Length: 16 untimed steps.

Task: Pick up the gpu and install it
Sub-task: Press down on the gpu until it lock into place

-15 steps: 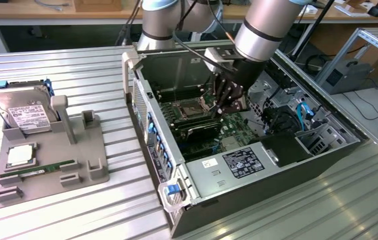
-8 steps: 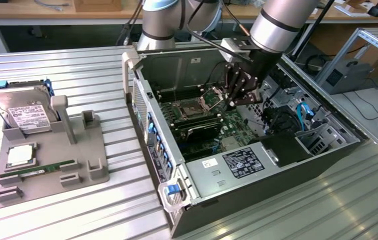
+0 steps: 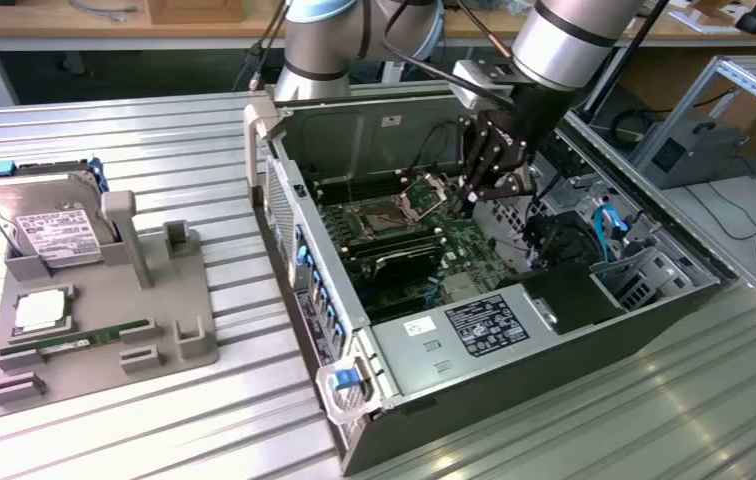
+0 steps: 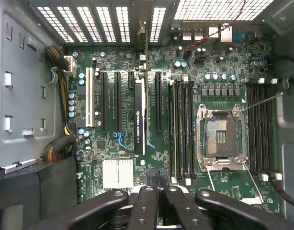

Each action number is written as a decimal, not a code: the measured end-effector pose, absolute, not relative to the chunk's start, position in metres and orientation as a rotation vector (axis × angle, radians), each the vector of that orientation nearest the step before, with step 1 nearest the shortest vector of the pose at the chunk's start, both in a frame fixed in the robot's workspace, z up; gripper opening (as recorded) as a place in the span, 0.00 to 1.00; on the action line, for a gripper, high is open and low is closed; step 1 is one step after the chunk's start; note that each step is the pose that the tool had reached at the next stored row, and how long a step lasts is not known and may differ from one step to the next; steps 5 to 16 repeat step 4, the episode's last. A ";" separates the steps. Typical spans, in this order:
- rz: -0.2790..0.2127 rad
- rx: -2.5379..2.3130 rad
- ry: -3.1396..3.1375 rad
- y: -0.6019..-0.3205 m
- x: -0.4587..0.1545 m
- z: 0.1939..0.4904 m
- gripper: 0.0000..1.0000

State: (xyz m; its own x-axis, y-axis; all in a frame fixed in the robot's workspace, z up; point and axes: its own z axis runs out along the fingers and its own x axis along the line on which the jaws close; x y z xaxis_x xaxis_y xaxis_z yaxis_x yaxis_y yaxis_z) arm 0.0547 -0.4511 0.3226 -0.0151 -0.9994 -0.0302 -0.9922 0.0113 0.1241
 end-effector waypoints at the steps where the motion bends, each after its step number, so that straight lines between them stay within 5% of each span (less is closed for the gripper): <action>1: -0.169 2.157 -2.186 -0.451 0.055 0.323 0.11; 16: -0.169 2.157 -2.186 -0.451 0.055 0.323 0.11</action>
